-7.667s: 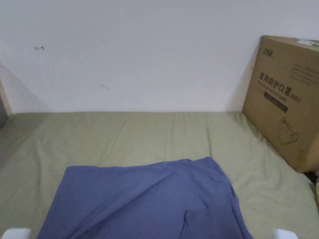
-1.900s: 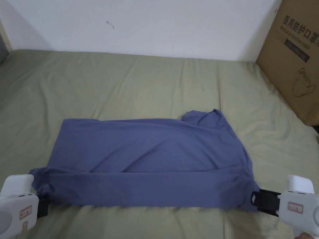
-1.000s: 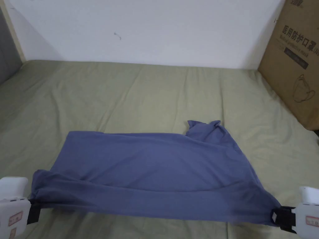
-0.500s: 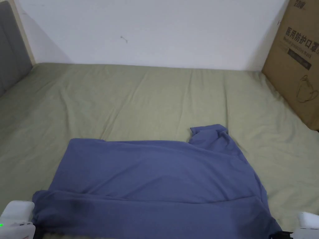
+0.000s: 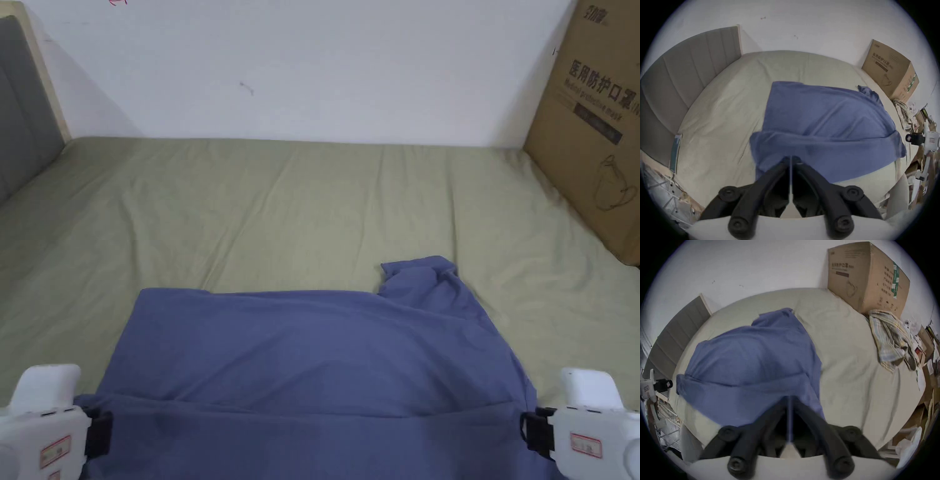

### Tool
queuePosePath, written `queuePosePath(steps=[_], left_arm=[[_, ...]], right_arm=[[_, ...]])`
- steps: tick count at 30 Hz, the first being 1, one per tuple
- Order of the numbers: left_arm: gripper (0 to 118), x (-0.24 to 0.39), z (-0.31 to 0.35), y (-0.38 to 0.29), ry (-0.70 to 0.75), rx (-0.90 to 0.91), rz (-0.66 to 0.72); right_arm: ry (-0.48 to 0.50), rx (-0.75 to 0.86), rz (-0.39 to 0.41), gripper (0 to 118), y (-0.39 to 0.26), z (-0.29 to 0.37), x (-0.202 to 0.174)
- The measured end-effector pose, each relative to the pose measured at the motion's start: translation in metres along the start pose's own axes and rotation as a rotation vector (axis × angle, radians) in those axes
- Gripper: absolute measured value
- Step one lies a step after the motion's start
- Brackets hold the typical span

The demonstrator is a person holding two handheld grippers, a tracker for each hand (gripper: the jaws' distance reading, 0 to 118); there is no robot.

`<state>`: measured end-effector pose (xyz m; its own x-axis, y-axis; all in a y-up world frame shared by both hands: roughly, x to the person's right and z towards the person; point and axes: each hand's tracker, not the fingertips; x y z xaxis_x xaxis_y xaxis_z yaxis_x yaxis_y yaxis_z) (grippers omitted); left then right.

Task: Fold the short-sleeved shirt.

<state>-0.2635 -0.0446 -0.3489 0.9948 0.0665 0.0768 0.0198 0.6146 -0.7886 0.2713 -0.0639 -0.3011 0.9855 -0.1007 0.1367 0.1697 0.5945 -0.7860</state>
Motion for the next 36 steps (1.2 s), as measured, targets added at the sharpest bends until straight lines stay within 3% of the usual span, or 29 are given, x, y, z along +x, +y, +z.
queuePosePath(steps=[2,5,13,17,18,22,25,30,33,34,35,36], left_arm=[[0,0.005,-0.017,0.003,-0.027,-0.066,-0.044],[0,0.013,-0.038,-0.001,0.012,-0.106,-0.021],[0,0.029,-0.058,0.027,0.001,-0.098,-0.028],[0,0.034,-0.064,0.043,-0.007,-0.085,-0.019],[0,0.033,-0.067,0.046,-0.01,-0.083,-0.012],[0,0.031,-0.08,0.049,0.001,-0.109,0.013],[0,0.033,-0.082,0.05,0.014,-0.126,0.007],[0,0.03,-0.085,0.054,0.032,-0.143,0.022],[0,0.028,-0.086,0.056,0.031,-0.144,0.037],[0,0.028,-0.086,0.057,0.032,-0.145,0.036],[0,0.027,-0.087,0.057,0.035,-0.144,0.035],[0,0.027,-0.087,0.058,0.037,-0.143,0.034]], right_arm=[[0.056,-0.052,0.023,0,0.003,-0.014,-0.008],[0.042,-0.083,0.045,0,0.0,-0.035,-0.02],[0.042,-0.031,-0.001,1,0.067,-0.08,-0.01],[-0.003,-0.013,0.043,61,0.129,-0.114,0.0],[-0.001,-0.012,0.04,65,0.144,-0.125,0.005],[-0.04,-0.018,0.018,65,0.191,-0.172,0.022],[-0.047,-0.04,0.053,65,0.207,-0.202,0.025],[0.011,-0.159,0.066,61,0.202,-0.235,0.023],[0.007,-0.134,0.024,58,0.198,-0.234,0.025],[-0.007,-0.117,0.016,48,0.199,-0.228,0.026],[-0.032,-0.099,0.03,12,0.2,-0.224,0.029],[-0.004,-0.093,0.007,1,0.201,-0.222,0.034]])
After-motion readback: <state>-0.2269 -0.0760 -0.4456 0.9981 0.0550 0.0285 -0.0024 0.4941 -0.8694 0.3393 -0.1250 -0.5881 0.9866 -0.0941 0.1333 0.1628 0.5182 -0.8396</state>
